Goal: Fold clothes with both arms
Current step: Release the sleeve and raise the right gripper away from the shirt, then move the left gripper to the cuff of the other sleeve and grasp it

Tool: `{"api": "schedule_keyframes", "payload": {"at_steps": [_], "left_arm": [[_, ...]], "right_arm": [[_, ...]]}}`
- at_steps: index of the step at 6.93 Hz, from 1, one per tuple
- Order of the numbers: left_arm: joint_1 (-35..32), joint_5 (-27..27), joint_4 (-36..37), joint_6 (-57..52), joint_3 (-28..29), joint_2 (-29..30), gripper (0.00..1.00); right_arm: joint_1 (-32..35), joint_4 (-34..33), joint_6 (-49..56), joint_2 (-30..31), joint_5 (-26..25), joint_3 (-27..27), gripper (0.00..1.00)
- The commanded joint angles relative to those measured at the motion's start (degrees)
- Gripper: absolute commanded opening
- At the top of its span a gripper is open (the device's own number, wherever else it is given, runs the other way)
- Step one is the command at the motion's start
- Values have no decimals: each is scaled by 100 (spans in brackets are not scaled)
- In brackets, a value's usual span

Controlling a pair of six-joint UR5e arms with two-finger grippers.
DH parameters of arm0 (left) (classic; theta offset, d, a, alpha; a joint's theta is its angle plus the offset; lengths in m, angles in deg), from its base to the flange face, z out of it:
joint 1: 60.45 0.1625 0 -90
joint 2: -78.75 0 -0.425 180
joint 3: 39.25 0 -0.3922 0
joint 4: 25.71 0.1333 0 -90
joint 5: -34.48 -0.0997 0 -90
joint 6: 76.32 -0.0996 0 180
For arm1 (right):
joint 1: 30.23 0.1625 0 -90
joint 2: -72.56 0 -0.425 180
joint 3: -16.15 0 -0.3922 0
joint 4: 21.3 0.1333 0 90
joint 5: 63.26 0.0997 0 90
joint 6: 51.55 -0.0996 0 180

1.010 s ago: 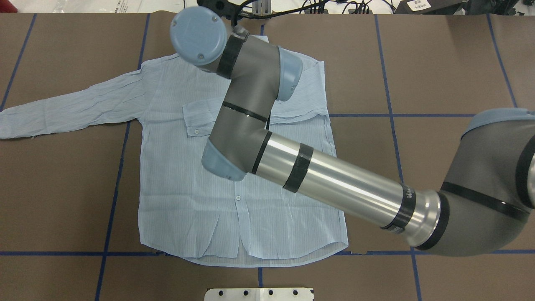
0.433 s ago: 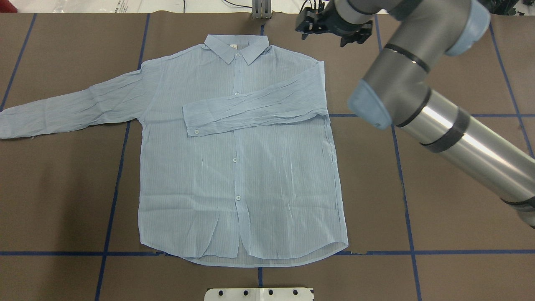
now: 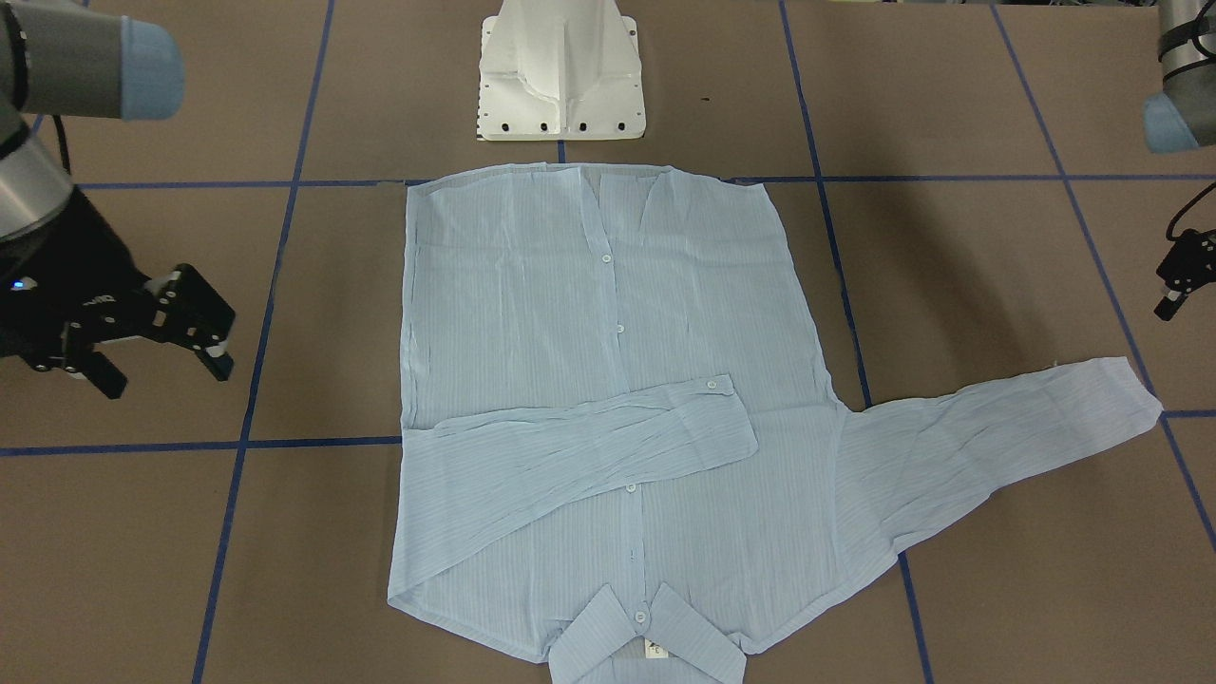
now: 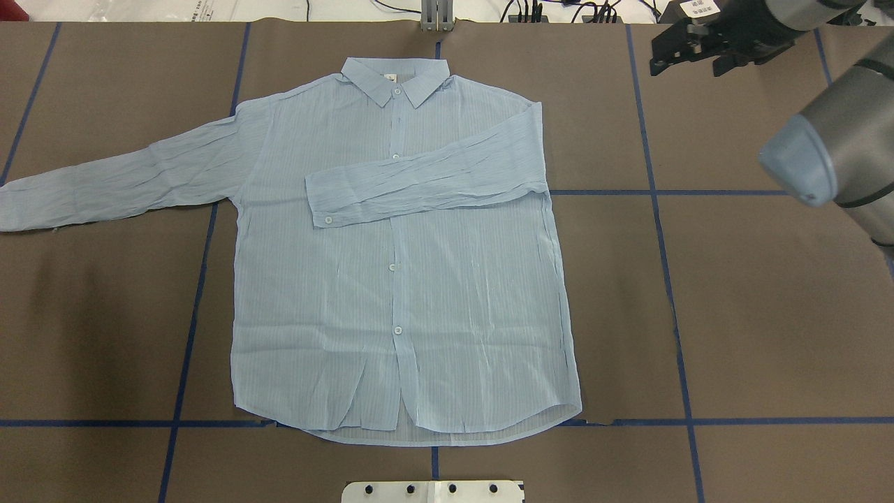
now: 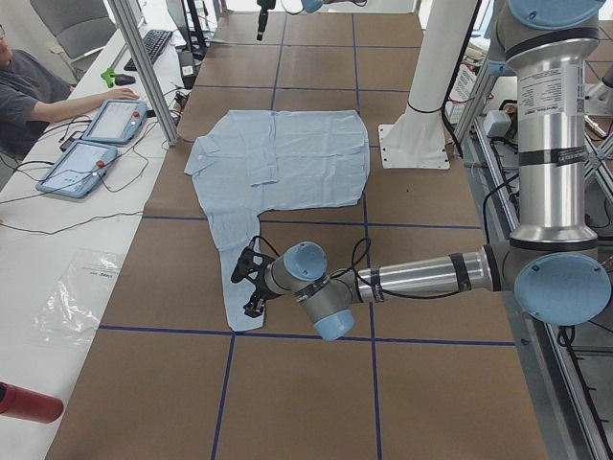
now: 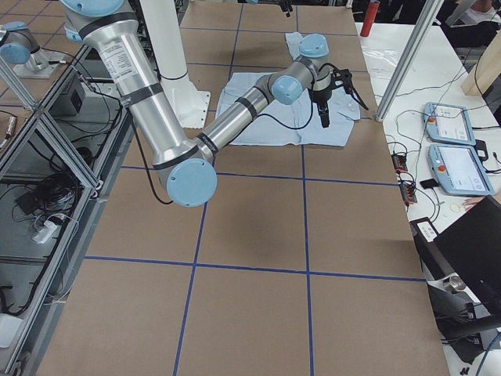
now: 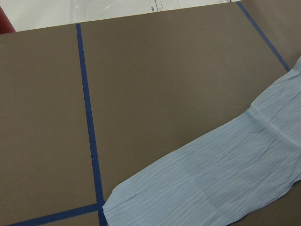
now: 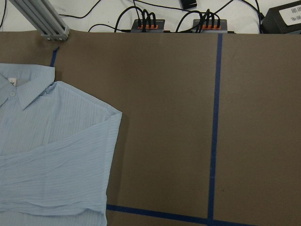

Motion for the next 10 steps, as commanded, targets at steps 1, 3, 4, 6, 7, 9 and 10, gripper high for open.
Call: {"api": "schedule_keyframes", "payload": {"at_steps": [1,3,4,6,7,9,10], "left_arm": [[412,-428,-515,590,450,7,74],[608,-694,-665,600,793,129,74],[747,-808,-666,600,855,138,74],[845,-897,-666,591,1065,261,74],[933,-1019,-666,591,1127,305,74],[1038,-1046,-666,591,1321,472,74],[1074,-1047,-666,591,1339,472,74]], "right_arm": [[310,4,433,394,277,202,100],[310,13,433,368,277,211,100],[310,13,433,368,277,211,100],[310,13,433,386,260,220,100],[310,13,433,386,260,220,100],[302,13,433,395,242,220,100],[310,13,433,403,242,220,100]]}}
